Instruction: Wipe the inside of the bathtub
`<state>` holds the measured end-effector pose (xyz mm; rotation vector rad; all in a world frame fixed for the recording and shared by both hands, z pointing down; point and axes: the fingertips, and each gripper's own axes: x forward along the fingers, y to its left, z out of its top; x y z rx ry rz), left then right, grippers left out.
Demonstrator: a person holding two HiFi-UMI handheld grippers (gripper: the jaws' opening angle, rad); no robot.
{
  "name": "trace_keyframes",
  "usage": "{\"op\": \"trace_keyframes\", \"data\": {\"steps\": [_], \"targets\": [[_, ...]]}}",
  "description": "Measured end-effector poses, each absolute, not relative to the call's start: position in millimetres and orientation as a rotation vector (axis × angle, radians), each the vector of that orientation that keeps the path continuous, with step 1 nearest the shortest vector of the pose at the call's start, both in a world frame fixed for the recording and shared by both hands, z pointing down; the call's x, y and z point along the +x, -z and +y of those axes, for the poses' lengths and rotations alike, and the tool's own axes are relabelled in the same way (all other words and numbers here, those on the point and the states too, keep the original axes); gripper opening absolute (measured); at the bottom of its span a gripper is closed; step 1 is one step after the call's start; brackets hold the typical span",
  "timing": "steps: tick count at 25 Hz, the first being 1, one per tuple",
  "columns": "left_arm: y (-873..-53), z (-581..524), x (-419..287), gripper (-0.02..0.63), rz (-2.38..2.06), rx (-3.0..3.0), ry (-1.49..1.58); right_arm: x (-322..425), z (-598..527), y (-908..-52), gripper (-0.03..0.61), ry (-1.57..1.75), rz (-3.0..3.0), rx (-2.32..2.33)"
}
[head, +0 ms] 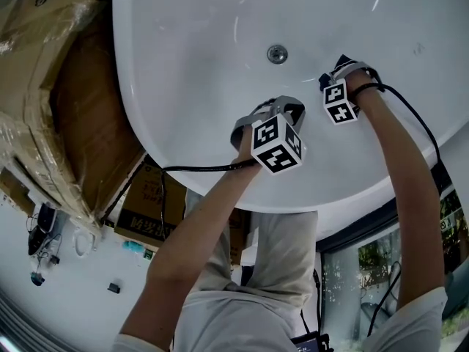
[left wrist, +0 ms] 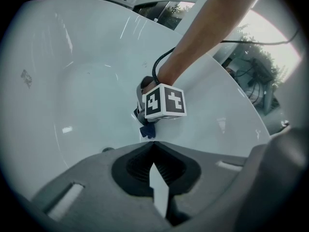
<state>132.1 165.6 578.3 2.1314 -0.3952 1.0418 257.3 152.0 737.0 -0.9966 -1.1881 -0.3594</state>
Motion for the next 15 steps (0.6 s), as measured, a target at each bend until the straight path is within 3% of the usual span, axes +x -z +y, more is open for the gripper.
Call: {"op": "trace_keyframes", "data": {"steps": [15], "targets": [[-555,169,141,-0.005,-0.377,2.148,-1.044,264,165,-687,0.048,0.371,-1.210,-0.997]]}}
